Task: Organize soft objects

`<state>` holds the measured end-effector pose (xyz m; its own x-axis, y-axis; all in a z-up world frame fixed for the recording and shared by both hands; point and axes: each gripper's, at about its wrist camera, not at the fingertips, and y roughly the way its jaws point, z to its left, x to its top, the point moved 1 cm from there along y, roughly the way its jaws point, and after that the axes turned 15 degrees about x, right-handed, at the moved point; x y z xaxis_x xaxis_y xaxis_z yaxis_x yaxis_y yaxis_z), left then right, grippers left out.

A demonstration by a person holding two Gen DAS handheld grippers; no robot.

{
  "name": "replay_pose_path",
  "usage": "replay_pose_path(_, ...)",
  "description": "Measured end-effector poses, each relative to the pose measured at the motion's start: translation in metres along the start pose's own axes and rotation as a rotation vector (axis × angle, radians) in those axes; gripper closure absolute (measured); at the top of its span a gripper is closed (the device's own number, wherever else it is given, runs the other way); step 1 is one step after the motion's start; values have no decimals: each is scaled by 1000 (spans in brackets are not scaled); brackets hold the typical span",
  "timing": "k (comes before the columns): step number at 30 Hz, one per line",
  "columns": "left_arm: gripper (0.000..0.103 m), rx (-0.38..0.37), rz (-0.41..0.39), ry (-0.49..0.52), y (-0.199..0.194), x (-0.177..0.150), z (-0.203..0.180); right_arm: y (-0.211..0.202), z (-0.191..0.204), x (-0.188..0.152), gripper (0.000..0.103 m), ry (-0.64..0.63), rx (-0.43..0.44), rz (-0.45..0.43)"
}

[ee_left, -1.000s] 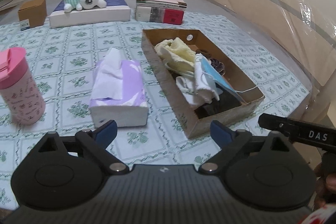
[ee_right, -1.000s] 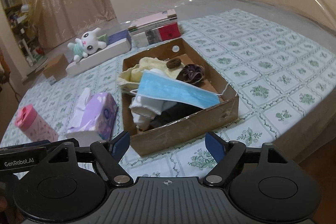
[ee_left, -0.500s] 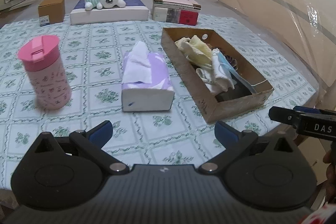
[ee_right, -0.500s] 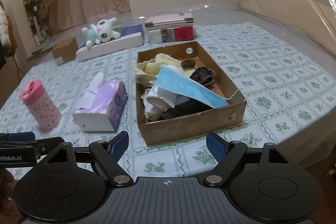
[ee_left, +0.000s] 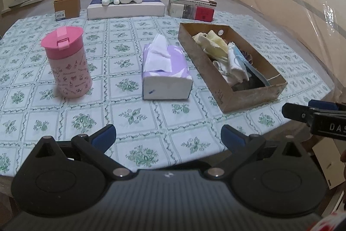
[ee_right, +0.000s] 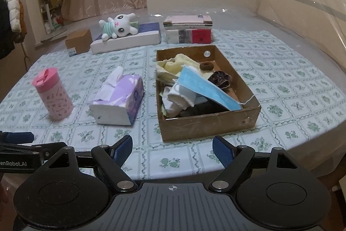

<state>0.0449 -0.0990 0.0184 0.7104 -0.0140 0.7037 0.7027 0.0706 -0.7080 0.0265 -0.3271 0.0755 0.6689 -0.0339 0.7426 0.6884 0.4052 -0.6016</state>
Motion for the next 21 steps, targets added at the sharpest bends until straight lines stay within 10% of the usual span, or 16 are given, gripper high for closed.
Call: replay_pose_path(21, 1, 8, -24, -6, -21, -21, 8, -3, 19, -25, 22, 0, 41, 47)
